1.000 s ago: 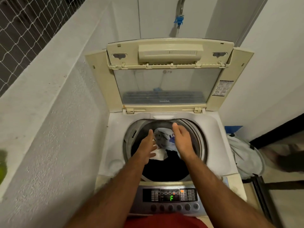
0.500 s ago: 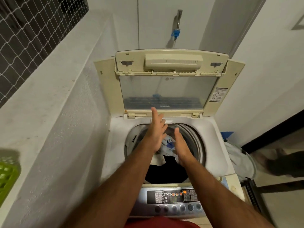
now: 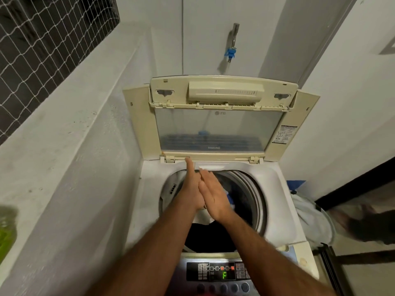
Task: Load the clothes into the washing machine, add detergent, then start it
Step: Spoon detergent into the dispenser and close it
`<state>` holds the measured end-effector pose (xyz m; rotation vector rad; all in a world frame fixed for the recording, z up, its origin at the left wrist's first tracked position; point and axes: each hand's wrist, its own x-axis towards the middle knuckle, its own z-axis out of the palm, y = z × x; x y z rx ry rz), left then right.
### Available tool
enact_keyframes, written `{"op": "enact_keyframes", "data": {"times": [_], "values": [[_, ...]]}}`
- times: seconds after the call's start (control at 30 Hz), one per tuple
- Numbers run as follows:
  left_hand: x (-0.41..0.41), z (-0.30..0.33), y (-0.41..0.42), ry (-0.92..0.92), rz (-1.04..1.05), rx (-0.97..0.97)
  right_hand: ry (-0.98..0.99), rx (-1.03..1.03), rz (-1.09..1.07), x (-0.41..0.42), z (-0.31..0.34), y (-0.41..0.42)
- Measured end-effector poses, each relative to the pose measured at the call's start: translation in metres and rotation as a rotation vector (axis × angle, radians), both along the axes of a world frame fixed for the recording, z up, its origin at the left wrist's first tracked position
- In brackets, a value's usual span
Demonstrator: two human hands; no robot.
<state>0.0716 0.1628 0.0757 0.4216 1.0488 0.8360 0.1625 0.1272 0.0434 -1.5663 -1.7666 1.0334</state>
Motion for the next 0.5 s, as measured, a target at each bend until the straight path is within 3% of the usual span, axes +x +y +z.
{"op": "enact_keyframes", "data": {"times": [0.07,0.17,0.3,0.5], "values": [[-0.007,-0.007,0.012,-0.086,-0.038,-0.101,-0.088,-0.132,-0.018,0.023,-0.022,0.004],[-0.007,-0.014,0.027,-0.026,-0.027,-0.113,0.01,-0.356,-0.266,0.048,-0.039,0.023],[-0.004,-0.037,0.053,0.103,0.029,-0.158,0.286,-0.404,-0.545,0.066,-0.042,0.056],[0.004,-0.079,0.08,0.135,0.052,-0.26,0.669,-0.681,-0.7,0.073,-0.047,0.096]]}}
